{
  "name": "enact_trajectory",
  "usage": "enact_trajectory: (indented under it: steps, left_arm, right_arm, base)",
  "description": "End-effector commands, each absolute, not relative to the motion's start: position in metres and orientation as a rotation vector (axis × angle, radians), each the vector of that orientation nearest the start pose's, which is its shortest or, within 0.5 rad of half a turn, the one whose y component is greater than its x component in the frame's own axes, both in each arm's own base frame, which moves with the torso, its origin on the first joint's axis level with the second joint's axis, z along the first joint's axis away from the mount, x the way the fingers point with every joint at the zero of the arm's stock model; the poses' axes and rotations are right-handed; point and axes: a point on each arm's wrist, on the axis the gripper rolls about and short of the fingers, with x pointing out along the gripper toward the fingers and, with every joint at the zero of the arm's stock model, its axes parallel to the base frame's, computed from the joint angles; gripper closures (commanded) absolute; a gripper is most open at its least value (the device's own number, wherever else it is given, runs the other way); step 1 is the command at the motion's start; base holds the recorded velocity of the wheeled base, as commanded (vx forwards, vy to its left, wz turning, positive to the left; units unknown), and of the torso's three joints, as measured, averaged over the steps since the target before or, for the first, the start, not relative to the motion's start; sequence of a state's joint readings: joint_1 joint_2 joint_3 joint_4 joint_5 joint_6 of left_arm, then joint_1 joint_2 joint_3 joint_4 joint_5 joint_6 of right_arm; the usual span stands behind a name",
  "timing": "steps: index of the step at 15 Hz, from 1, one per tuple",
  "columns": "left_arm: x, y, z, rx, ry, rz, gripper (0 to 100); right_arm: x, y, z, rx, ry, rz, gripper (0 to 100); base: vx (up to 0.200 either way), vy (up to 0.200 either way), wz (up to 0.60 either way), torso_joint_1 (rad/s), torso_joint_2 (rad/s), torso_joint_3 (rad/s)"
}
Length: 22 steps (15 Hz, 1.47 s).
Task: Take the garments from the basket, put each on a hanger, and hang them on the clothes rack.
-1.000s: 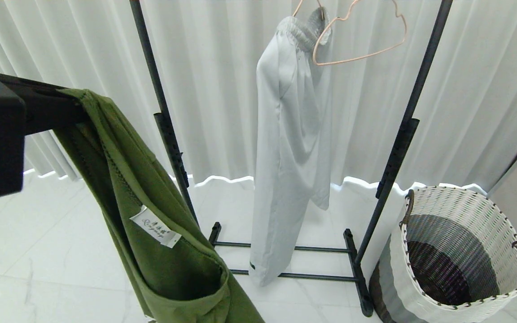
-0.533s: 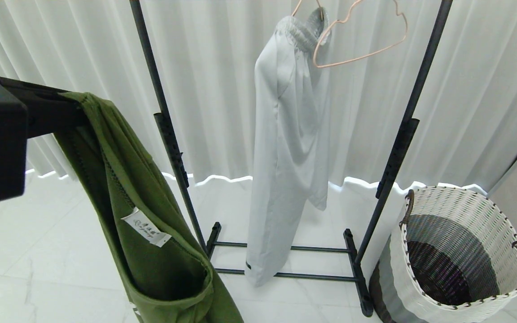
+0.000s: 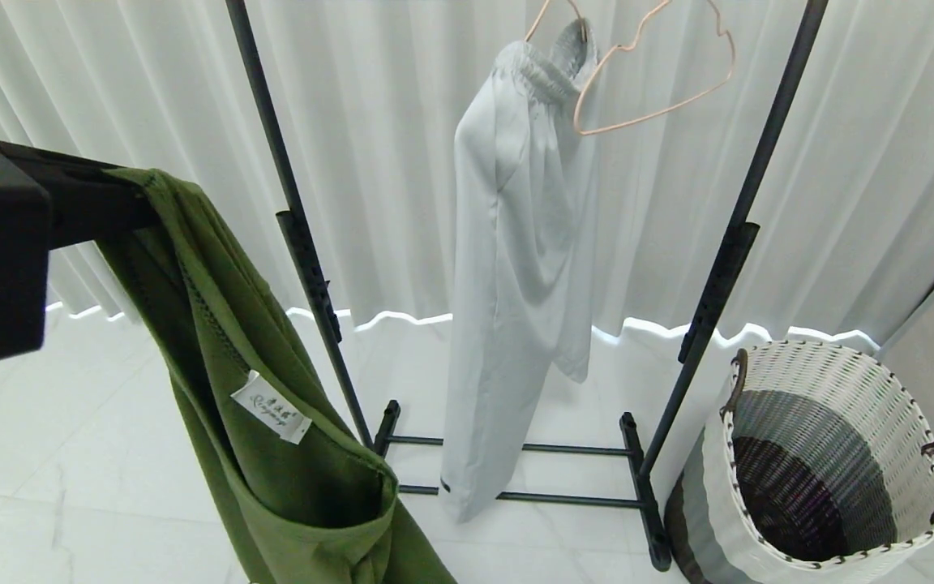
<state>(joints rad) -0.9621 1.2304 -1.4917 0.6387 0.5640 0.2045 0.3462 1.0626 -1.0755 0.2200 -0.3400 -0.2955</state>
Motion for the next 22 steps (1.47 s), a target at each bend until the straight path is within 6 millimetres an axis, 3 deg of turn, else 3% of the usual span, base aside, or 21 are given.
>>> enact_trajectory:
  steps: [1, 18, 22]
  left_arm:
    - [0.09, -0.108, 0.365, 0.458, 0.23, -0.421, 100]
    - [0.088, -0.106, 0.366, 0.454, 0.226, -0.42, 100]
    - [0.088, -0.106, 0.361, 0.466, 0.238, -0.421, 100]
  right_arm:
    - [0.123, 0.036, 0.319, -0.365, 0.193, 0.035, 0]
    - [0.127, 0.038, 0.31, -0.344, 0.14, 0.072, 0]
    - [0.128, 0.038, 0.308, -0.346, 0.148, 0.072, 0]
  base:
    - [0.0, 0.0, 0.0, 0.119, -0.54, -0.344]
    - [0.0, 0.0, 0.0, 0.169, -0.49, -0.306]
    - [0.0, 0.0, 0.0, 0.064, -0.14, -0.086]
